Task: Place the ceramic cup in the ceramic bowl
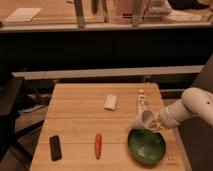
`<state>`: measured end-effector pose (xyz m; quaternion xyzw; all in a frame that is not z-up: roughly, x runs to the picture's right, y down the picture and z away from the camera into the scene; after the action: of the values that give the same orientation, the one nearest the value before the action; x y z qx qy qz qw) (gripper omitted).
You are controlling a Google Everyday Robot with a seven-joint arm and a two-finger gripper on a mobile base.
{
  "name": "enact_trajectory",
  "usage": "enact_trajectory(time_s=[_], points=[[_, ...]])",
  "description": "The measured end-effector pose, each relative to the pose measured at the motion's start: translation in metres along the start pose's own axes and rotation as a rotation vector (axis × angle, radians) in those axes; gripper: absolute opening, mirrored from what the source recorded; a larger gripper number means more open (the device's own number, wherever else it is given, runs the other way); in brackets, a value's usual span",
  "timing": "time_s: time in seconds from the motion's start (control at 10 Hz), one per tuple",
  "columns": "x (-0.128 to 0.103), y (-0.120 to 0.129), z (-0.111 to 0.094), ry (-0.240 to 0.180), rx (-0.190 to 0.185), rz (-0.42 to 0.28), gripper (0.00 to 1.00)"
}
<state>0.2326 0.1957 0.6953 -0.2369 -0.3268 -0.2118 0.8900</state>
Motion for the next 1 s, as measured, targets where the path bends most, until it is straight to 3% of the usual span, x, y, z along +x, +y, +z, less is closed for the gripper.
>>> enact_trajectory(time_s=[0.5, 0.7, 1.0], points=[[-0.003, 0.015, 0.006, -0.019, -0.012, -0.021, 0.02], [-0.007, 0.017, 0.008, -0.021, -0.019, -0.034, 0.08], [-0.011, 0.022, 0.012, -0.024, -0.026, -0.048, 0.08]])
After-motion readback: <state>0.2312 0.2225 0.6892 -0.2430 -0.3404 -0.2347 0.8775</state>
